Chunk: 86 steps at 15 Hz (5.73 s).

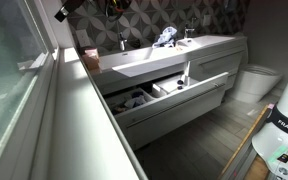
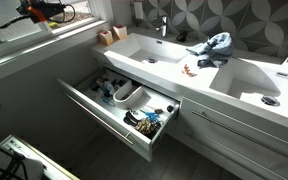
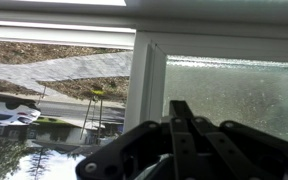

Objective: Slide the window to the right

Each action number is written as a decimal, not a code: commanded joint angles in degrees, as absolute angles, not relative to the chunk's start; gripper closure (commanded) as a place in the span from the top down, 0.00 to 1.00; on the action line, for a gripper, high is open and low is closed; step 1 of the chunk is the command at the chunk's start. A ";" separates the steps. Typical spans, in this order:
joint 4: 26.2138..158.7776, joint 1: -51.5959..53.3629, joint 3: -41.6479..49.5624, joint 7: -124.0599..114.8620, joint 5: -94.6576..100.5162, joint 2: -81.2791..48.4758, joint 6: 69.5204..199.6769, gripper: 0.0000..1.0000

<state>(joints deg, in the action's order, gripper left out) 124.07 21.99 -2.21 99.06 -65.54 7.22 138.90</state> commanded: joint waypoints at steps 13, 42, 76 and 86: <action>111.96 13.61 -9.93 101.96 -74.21 -6.48 130.86 0.00; 100.38 12.86 -11.17 102.92 -78.50 -15.09 151.02 0.00; 84.33 13.02 -10.27 101.21 -77.88 -28.10 155.40 0.00; 68.86 12.72 -8.70 98.32 -76.36 -38.65 157.65 0.00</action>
<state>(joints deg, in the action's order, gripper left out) 80.22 12.97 -9.55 100.42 -75.97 -32.22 153.79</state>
